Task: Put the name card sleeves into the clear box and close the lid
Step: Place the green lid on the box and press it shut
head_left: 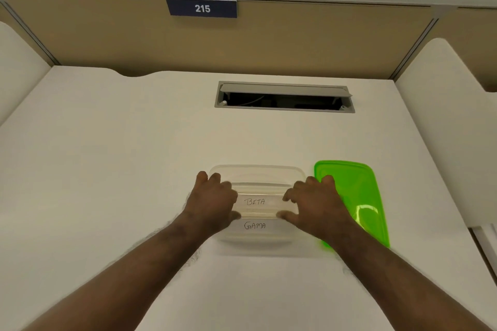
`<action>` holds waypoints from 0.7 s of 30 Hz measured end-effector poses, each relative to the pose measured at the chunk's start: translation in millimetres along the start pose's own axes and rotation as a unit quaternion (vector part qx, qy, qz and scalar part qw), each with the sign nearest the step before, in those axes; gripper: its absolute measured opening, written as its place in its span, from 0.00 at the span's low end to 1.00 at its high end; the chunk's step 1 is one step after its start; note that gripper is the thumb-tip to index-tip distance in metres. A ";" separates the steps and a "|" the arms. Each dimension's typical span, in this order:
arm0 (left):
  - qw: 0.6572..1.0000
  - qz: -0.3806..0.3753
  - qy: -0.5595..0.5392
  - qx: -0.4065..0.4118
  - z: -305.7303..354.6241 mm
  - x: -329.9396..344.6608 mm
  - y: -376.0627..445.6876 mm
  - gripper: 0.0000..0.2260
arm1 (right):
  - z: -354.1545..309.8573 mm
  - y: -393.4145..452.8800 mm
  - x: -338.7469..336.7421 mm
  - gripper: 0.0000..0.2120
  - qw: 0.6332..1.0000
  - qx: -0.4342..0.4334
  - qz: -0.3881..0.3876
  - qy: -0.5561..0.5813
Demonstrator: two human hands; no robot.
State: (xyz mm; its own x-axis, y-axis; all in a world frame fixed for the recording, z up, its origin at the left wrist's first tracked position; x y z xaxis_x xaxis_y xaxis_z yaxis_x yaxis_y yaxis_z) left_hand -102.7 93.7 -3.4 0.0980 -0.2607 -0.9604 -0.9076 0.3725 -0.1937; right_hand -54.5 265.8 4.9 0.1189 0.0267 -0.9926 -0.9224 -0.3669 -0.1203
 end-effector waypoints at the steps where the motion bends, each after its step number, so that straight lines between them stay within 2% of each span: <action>1: 0.999 0.027 -0.033 0.002 3.9 -8.8 -0.2 0.19 | 8.1 -7.4 -10.3 0.21 0.998 0.017 0.057 0.019; 3: 0.992 0.085 -0.088 0.019 17.3 -26.4 -3.0 0.17 | 31.4 -28.9 -23.1 0.17 0.986 0.063 0.144 0.048; 6: 0.980 0.138 -0.135 0.054 50.9 -41.2 -9.5 0.15 | 72.6 -66.5 -17.2 0.15 0.971 0.141 0.184 0.057; 9: 0.968 0.174 -0.154 0.099 96.8 -50.4 -15.6 0.17 | 102.9 -102.7 11.8 0.17 0.962 0.217 0.156 0.059; 12: 0.965 0.176 -0.123 0.148 151.3 -47.7 -20.1 0.17 | 118.8 -136.1 48.9 0.23 0.944 0.297 0.102 0.099; 16: 0.965 0.133 -0.032 0.224 215.5 -31.8 -28.6 0.10 | 128.6 -169.1 92.4 0.27 0.901 0.400 0.024 0.169; 21: 0.965 0.076 0.060 0.244 256.6 -8.8 -30.3 0.01 | 133.3 -191.0 116.4 0.27 0.867 0.456 0.011 0.201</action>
State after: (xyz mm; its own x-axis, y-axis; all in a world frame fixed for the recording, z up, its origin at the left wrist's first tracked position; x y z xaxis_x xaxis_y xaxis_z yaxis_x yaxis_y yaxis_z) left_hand 28.7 313.2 -40.4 -0.0960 -0.2609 -0.9606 -0.6054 0.7813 -0.1518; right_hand 86.5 463.0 -90.2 0.0461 -0.3641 -0.9302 -0.8115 0.5294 -0.2475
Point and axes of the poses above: each hand's wrist, its own y-axis towards the middle knuckle, its own x-axis out of the palm, z = x × y, the point moved 8 cm from there along y, towards the middle knuckle, and after that the axes turned 15 degrees about -x, right-handed, at the moved point
